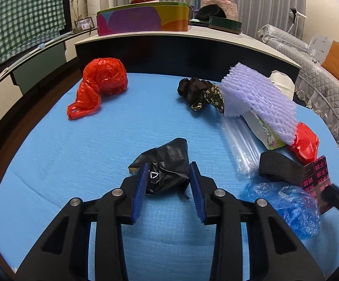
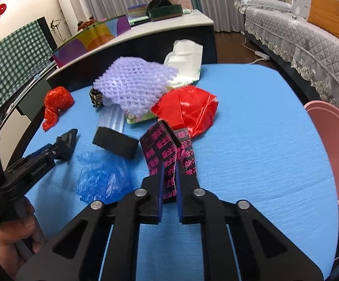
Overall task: Collect trash
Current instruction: 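Carry the black bag and pink wrapper in both grippers over the pink bin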
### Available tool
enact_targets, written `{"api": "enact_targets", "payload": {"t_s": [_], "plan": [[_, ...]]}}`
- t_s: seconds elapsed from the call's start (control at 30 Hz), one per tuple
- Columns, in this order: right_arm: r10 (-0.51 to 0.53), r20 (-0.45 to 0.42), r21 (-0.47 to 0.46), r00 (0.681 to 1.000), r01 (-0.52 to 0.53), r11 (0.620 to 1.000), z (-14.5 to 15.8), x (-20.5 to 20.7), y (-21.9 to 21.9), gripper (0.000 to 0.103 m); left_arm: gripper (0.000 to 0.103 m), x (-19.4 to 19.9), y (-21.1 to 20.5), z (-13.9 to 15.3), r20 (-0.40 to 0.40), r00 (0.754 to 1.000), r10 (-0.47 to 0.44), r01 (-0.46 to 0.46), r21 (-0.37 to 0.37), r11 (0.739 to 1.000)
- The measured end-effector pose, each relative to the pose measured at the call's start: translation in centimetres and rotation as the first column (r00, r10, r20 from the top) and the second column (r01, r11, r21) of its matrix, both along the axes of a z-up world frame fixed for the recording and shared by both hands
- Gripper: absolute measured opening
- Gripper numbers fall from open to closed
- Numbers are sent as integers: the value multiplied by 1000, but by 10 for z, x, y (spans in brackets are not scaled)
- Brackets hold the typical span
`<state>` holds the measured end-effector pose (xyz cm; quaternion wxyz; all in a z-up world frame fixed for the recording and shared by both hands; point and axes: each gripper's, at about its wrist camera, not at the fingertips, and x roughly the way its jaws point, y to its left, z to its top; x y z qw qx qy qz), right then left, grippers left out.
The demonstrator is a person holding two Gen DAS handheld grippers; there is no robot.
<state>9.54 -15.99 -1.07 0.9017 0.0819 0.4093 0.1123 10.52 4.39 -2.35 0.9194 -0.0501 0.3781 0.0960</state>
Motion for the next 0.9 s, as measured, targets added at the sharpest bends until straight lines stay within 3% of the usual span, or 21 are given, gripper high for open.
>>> {"api": "enact_targets", "payload": {"t_s": [0.47, 0.9], "plan": [[-49, 124, -59, 991, 56, 997, 34, -29, -29, 4, 35, -22, -25, 28, 92, 993, -68, 68, -2, 998], [-150, 217, -79, 965, 171, 982, 65, -61, -77, 4, 35, -49, -63, 54, 162, 972, -172, 173, 9, 985]]}}
